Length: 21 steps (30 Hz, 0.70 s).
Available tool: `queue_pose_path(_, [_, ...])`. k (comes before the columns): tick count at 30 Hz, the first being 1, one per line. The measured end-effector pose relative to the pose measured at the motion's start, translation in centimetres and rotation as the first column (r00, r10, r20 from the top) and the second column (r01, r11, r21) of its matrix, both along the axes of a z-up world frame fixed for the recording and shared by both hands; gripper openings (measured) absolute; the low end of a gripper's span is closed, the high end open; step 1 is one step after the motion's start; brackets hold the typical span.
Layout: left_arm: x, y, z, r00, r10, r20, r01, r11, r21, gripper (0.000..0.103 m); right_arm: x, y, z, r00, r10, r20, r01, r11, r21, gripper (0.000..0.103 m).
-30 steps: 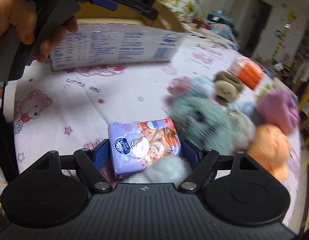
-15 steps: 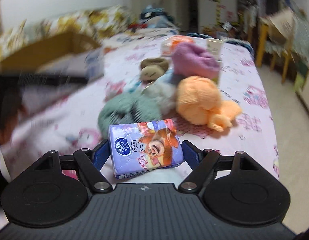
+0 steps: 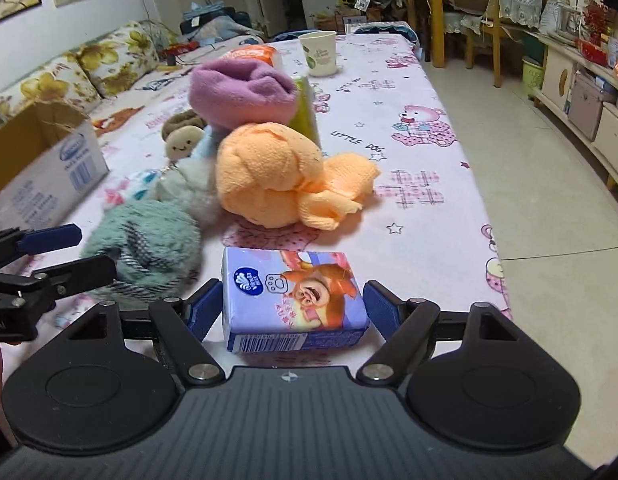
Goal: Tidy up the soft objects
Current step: 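Lift the tissue pack with right while left grasps the teal knitted ball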
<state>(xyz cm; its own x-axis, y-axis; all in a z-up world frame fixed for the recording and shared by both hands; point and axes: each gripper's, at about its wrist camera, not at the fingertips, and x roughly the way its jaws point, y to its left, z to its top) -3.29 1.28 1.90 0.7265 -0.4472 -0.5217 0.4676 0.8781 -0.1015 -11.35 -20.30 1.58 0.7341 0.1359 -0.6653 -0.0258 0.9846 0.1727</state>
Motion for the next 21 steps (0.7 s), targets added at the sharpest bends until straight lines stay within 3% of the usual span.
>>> queue_pose_path(7, [2.0, -1.0, -1.2, 0.999, 0.009, -0.049, -0.008, 1.0, 0.013, 0.085, 2.4, 0.2, -1.1, 0.999, 0.017, -0.029, -0.018, 1.0, -0.022, 0.101])
queue_pose_path(11, [2.7, -1.2, -1.6, 0.997, 0.01, -0.075, -0.009, 1.0, 0.01, 0.073, 2.8, 1.1, -1.5, 0.999, 0.03, -0.039, -0.033, 0.997, -0.068, 0.103])
queue_pose_path(15, [2.8, -1.3, -1.6, 0.997, -0.005, -0.075, 0.005, 1.0, 0.0, 0.068, 3.0, 1.8, -1.8, 0.999, 0.038, -0.034, -0.041, 0.992, -0.117, 0.103])
queue_pose_path(21, [2.8, -1.2, -1.4, 0.996, -0.007, -0.086, 0.007, 1.0, -0.008, 0.063, 3.2, 2.2, -1.9, 0.999, 0.033, -0.025, -0.037, 0.984, -0.173, 0.094])
